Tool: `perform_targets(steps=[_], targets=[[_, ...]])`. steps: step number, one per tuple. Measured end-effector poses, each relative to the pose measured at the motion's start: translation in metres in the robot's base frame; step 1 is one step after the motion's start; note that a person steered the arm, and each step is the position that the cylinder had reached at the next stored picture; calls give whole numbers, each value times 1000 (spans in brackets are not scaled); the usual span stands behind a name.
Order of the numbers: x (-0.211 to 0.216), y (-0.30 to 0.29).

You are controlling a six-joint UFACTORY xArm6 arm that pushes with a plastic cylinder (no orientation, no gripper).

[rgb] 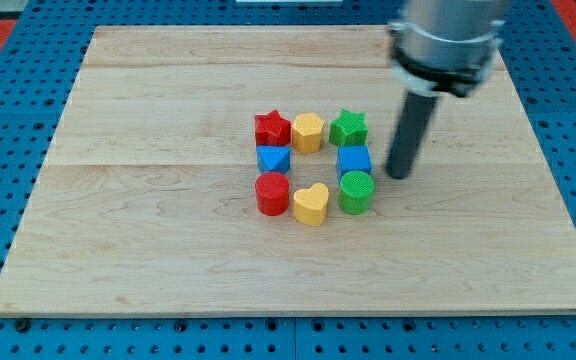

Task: Slide the blue cube along with blue triangle towards the center left

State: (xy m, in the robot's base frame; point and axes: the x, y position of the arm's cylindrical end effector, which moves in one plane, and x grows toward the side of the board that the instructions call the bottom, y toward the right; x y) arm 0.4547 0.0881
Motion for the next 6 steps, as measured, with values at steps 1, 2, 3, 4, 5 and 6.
perform_targets(steps=[1, 2, 3, 4, 5, 6], targets=[[12, -80], [-3, -107], [-24, -68], [-23, -135], [-23, -213], [-26, -155]])
